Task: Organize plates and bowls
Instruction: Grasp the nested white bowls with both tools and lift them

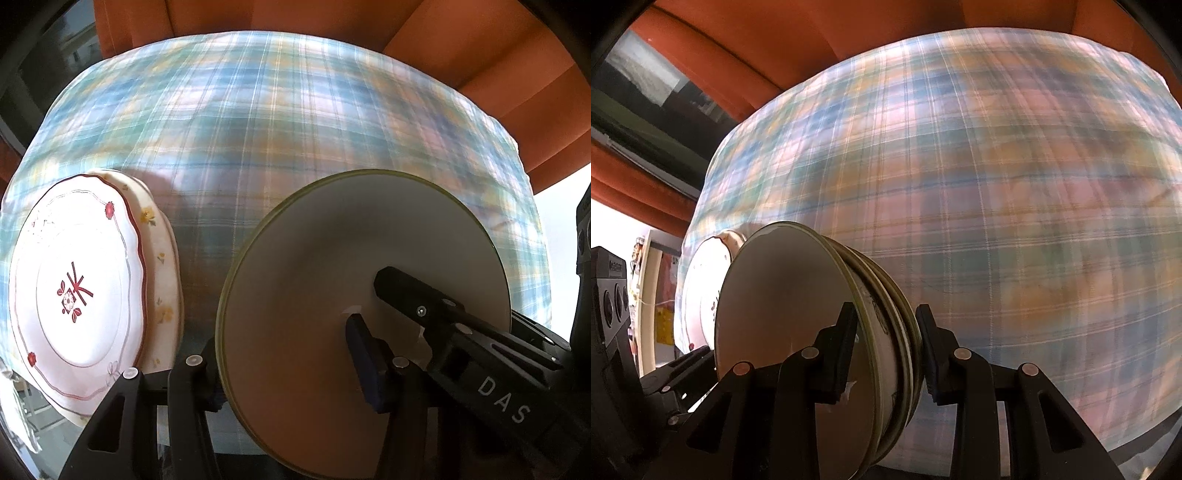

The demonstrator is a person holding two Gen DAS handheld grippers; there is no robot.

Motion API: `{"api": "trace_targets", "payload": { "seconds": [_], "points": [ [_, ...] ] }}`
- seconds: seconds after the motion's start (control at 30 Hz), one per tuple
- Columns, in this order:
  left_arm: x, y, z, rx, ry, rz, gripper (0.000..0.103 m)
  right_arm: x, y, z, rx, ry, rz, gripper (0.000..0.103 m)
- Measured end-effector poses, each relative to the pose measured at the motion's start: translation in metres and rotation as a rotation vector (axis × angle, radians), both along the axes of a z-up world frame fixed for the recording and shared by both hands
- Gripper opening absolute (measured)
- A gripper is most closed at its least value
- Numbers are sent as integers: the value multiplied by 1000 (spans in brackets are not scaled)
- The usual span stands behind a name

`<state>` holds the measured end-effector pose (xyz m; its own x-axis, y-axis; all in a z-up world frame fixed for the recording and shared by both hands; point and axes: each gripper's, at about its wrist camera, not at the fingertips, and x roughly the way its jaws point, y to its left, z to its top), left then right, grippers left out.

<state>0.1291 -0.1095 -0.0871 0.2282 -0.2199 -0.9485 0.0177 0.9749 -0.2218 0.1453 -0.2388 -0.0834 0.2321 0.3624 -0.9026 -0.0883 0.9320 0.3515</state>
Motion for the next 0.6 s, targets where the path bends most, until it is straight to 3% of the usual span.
{"api": "trace_targets", "payload": {
  "seconds": [0.33,0.6],
  "points": [
    [-5,-4,29,-23,-35,20,54,-4,-9,29,-15,-38,-2,36],
    [-6,21,46,-33,-74,11,54,-10,13,52,-21,-88,-11,36]
  ]
}}
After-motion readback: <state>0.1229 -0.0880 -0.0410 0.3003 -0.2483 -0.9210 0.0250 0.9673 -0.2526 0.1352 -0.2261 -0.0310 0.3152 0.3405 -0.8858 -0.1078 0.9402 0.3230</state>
